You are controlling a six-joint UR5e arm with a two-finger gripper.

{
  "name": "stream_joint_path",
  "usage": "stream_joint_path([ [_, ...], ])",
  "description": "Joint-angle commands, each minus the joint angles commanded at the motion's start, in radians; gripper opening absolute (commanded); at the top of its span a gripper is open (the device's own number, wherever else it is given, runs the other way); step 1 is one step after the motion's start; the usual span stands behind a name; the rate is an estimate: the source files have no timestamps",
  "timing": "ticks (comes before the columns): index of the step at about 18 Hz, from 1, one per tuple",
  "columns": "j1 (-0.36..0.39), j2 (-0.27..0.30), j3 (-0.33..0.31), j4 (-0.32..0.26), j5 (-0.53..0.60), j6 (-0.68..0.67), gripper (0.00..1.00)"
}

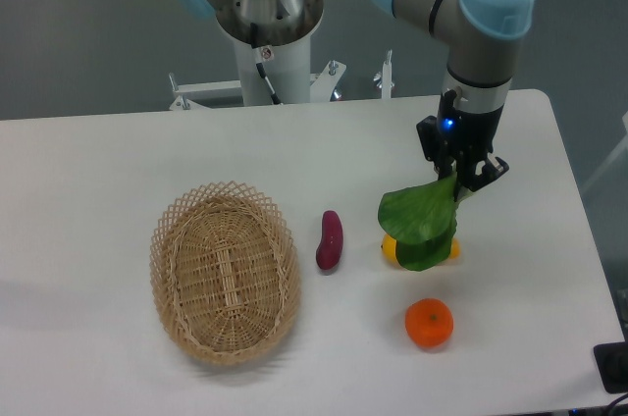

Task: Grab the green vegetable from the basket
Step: 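Lift the bok choy out of the basket and carry it toward the mango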

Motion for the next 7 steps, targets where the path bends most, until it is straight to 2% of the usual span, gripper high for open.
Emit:
stream_joint_path([
  [7, 0.005, 0.002, 0.0, 0.003, -0.002, 0.0, 0.33],
])
